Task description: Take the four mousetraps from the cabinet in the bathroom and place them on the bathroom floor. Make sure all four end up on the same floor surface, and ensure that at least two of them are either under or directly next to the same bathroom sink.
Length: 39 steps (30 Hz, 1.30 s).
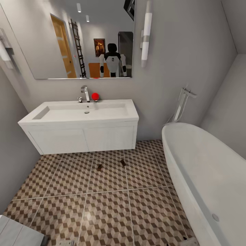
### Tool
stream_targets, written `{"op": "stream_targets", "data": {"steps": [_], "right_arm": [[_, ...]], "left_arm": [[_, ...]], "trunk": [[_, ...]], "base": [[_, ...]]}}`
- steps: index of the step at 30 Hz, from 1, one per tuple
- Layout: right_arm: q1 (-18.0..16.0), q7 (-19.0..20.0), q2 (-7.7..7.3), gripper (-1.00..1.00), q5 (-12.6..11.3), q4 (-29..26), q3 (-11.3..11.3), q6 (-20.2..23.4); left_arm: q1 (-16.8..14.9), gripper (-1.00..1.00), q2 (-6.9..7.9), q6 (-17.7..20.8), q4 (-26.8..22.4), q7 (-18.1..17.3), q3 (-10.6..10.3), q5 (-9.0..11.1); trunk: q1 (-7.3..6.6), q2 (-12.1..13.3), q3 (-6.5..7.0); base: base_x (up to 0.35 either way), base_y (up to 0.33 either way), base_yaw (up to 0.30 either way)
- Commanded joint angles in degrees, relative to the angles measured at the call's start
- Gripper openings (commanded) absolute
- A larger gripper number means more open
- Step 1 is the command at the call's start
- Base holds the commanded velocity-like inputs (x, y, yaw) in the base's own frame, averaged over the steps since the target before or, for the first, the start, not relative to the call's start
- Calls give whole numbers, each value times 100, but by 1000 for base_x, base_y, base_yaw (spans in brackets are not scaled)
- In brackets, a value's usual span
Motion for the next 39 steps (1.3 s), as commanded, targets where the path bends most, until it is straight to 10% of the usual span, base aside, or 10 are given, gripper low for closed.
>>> {"op": "stream_targets", "data": {"steps": [1, 24, 39], "right_arm": [[-3, -1, -1, 100, 9, 2, 3, -14], [-1, -20, 36, 100, -27, 3, 4, 164], [-1, -15, 36, 100, -27, 3, 4, 164]], "left_arm": [[-8, 100, -3, -34, 18, 8, -47, 27], [-8, 100, -5, -34, 18, 10, -32, 30], [-8, 100, -12, -34, 19, 18, -32, 33]], "trunk": [[0, -3, -5], [0, -3, -5], [-329, 599, 268]], "base": [[0, 0, 0], [0, 0, 0], [0, 0, 0]]}}
